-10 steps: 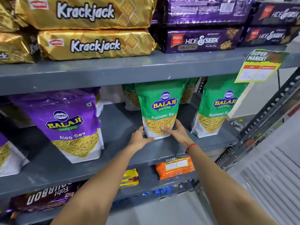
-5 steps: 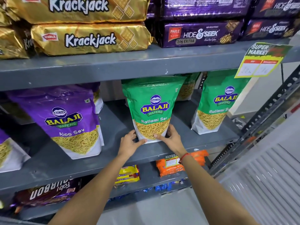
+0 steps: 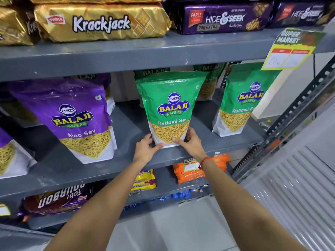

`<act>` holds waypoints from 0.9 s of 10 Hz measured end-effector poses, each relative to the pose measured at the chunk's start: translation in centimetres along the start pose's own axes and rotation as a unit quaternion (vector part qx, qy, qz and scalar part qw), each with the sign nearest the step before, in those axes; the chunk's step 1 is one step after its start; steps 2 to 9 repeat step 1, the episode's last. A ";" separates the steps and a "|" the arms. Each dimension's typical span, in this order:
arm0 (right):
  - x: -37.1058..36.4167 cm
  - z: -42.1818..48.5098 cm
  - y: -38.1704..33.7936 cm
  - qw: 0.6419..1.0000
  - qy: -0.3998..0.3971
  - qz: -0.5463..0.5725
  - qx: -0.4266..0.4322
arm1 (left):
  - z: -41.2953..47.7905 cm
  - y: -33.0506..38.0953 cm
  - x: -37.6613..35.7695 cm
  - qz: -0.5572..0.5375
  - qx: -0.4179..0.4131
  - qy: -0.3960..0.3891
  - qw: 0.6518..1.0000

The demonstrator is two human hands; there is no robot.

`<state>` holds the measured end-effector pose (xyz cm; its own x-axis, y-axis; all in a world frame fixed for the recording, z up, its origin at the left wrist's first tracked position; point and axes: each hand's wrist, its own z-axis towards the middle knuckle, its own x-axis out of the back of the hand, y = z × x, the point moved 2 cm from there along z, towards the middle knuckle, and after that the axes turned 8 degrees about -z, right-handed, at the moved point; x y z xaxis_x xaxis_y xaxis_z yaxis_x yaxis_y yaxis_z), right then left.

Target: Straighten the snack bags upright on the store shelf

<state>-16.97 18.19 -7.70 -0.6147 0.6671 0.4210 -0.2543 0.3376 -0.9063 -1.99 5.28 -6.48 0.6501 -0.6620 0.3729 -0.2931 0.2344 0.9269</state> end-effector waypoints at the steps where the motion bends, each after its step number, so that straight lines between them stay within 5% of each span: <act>1: -0.2 -0.9 -0.4 0.998 0.050 0.030 0.012 | -0.2 0.1 -0.1 -0.012 -0.003 0.023 1.000; 9: -0.2 -0.9 -0.4 0.998 0.050 0.030 0.012 | -0.2 0.1 -0.1 -0.012 -0.003 0.023 1.000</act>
